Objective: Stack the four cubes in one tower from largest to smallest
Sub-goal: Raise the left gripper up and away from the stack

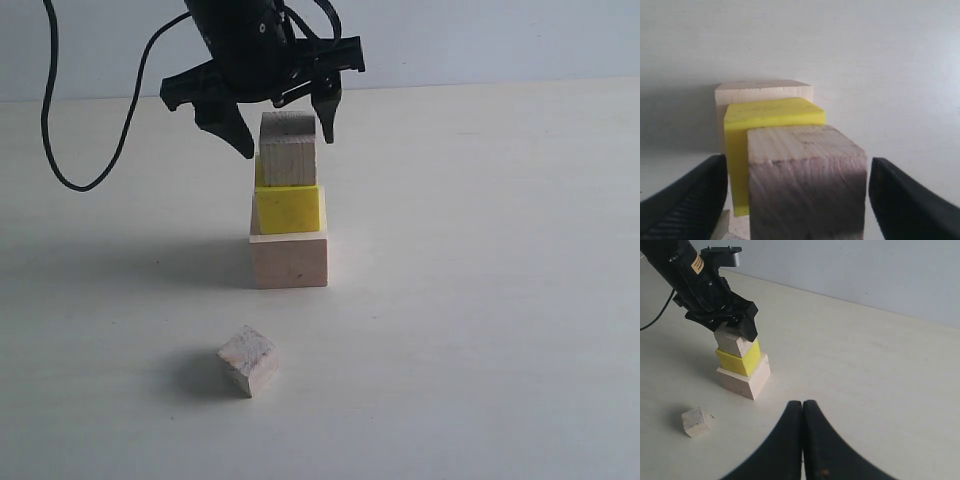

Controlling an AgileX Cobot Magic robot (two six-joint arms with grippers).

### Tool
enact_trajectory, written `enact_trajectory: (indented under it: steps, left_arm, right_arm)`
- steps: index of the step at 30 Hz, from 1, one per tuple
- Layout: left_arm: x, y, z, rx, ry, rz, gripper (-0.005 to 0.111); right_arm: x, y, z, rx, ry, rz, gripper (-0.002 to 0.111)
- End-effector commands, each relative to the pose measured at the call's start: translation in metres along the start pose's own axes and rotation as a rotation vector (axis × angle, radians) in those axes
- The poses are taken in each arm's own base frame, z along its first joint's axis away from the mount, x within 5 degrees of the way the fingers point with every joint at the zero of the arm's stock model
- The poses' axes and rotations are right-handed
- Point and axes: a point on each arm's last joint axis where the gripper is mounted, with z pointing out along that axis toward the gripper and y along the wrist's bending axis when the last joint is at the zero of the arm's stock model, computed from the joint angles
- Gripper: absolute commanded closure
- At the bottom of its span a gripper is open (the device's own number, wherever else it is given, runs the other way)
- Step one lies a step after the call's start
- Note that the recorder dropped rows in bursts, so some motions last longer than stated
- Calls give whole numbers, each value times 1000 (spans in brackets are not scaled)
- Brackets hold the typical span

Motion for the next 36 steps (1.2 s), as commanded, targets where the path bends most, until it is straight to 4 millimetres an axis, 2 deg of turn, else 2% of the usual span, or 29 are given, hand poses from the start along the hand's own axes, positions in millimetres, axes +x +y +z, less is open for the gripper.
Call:
enact_trajectory:
  steps: [1, 25, 36]
  left_arm:
    - [0, -2, 0, 7, -1, -2, 31]
    - [-1, -1, 0, 2, -6, 4, 31]
    - [-3, -7, -39, 63, -94, 35, 31]
  right_arm:
    - [1, 0, 0, -3, -3, -2, 108]
    - [1, 0, 0, -2, -1, -4, 108]
    - [1, 0, 0, -4, 1, -3, 108]
